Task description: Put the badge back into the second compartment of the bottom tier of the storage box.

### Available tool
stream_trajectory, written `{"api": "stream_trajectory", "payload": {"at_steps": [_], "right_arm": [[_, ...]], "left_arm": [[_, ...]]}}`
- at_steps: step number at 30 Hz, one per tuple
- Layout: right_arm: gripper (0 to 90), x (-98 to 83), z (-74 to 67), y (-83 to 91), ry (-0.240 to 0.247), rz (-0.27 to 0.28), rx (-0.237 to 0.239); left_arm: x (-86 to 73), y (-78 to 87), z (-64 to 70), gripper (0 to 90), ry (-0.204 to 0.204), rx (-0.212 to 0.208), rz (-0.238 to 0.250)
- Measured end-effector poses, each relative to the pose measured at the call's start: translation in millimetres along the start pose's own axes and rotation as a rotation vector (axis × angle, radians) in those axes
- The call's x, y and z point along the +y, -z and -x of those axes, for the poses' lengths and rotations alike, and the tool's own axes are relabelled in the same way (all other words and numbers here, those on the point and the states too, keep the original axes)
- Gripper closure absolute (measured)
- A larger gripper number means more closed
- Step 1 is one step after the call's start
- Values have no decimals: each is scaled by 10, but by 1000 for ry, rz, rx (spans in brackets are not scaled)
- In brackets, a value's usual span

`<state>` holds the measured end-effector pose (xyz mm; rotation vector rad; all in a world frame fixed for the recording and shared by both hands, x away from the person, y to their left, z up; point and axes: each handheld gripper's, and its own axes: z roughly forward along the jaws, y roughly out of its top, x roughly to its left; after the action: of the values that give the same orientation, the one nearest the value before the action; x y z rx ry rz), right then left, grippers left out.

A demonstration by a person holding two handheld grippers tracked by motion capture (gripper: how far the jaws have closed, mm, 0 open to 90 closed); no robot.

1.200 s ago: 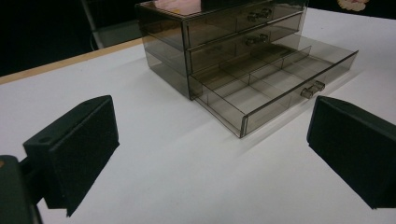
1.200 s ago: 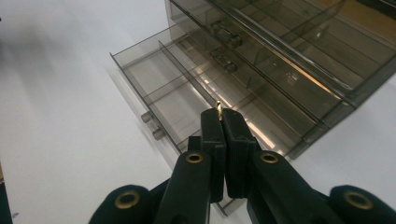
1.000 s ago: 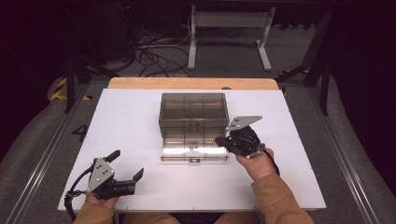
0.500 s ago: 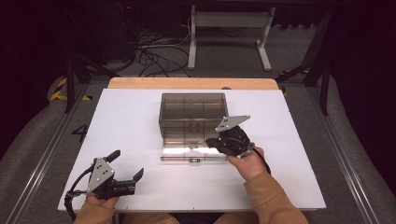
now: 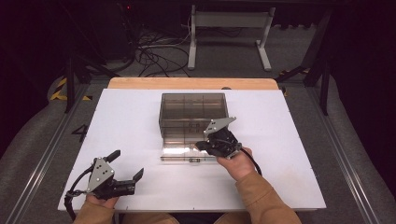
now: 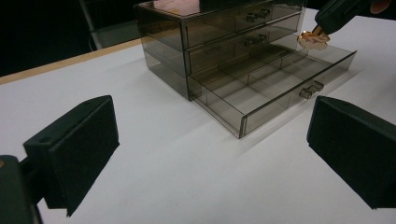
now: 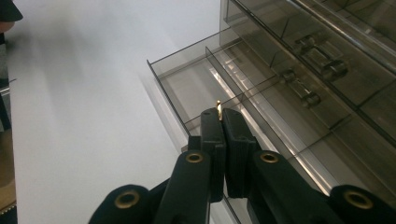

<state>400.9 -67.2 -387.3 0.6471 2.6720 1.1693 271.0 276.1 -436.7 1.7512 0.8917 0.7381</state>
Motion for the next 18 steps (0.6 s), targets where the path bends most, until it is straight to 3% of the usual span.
{"api": "stream_trajectory", "payload": {"at_steps": [18], "right_arm": [[886,-31,32,-172,-26,-6,16]], "left_arm": [[-5,11,0,28,1,4,-1]]}}
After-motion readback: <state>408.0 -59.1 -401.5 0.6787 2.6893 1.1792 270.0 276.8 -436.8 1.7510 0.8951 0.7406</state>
